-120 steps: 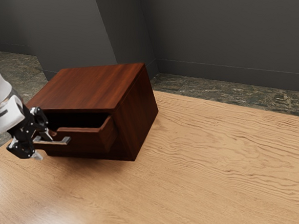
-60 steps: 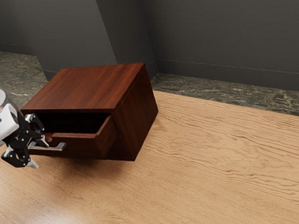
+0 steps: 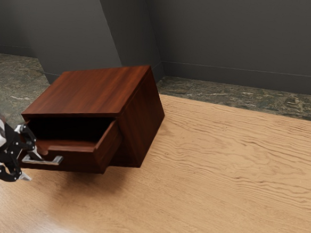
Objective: Pull the drawer handle with one arm to open the drawer
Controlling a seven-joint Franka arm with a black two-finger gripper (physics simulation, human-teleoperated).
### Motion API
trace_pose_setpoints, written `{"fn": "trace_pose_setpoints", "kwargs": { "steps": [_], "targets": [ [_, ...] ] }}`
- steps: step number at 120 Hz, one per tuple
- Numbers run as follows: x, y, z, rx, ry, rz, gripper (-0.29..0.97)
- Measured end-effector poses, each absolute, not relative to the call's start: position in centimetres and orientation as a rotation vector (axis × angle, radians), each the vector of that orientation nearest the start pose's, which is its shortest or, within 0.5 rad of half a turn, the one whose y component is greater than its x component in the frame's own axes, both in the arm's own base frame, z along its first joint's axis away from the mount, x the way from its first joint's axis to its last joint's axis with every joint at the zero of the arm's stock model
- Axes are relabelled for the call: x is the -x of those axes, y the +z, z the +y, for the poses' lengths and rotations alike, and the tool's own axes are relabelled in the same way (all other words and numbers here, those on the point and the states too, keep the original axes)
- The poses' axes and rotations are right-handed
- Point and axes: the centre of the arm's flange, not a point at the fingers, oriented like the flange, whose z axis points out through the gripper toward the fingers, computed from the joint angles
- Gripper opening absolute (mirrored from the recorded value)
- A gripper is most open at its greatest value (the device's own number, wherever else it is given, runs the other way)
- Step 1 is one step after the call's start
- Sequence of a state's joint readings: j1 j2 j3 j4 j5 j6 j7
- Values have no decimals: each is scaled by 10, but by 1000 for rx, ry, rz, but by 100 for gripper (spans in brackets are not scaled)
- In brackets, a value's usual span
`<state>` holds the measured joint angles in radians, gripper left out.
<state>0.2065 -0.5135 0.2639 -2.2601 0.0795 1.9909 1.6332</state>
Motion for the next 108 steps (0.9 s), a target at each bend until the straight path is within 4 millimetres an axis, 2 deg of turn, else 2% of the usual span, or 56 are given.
{"fn": "trace_pose_setpoints", "kwargs": {
  "steps": [39, 72, 100, 108],
  "targets": [
    [-337, 571, 201, 2414, -262, 1676, 41],
    [-333, 572, 200, 2411, -261, 1671, 42],
    [-332, 604, 205, 2373, -300, 1627, 42],
    [-332, 614, 204, 2359, -310, 1619, 47]
  ]
}}
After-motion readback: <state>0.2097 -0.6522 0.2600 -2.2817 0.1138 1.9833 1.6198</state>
